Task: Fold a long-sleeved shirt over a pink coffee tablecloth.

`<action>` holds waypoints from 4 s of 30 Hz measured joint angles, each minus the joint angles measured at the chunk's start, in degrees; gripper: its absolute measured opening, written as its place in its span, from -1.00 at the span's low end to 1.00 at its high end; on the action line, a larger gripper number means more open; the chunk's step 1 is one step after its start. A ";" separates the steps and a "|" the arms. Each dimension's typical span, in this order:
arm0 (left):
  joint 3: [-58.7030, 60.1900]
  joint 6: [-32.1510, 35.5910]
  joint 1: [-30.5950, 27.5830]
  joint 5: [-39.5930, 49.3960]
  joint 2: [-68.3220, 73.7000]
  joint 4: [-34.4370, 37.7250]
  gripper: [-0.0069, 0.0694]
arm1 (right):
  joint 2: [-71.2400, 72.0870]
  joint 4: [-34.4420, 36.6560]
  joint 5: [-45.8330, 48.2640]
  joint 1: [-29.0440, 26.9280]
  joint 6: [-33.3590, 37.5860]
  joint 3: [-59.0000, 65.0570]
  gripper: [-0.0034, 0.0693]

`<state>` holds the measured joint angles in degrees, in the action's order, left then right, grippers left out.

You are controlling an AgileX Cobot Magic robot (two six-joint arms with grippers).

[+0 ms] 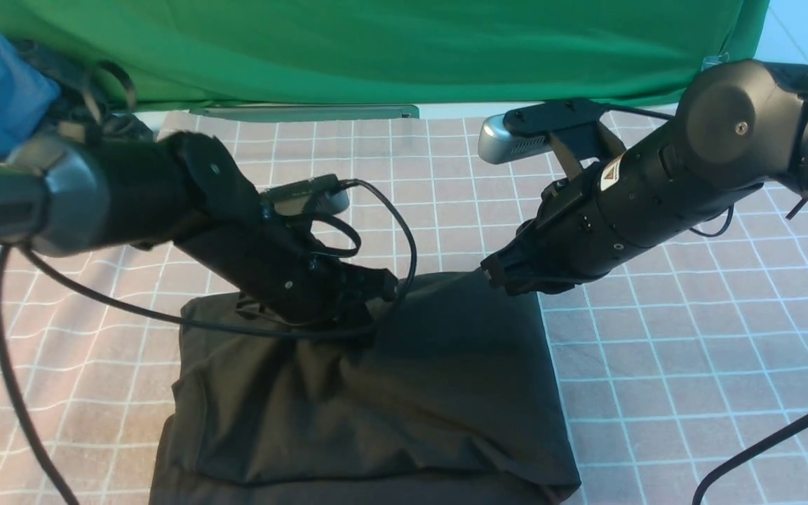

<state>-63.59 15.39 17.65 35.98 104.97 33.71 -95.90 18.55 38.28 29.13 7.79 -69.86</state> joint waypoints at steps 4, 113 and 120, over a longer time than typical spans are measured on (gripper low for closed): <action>0.00 -1.76 0.00 -7.78 0.60 0.00 -0.79 | 0.00 0.00 0.05 0.00 0.00 0.00 -0.81; 11.39 -22.43 -14.95 13.19 -15.99 -17.91 -0.79 | -23.90 -3.78 2.43 7.79 42.03 -23.86 -0.78; 11.39 -22.10 -14.95 13.19 -15.99 -17.91 -0.79 | -24.45 -5.53 -1.53 7.79 41.21 -24.20 -0.78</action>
<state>-52.20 -6.71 2.70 49.17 88.98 15.80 -120.35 13.02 36.75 36.92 49.00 -94.06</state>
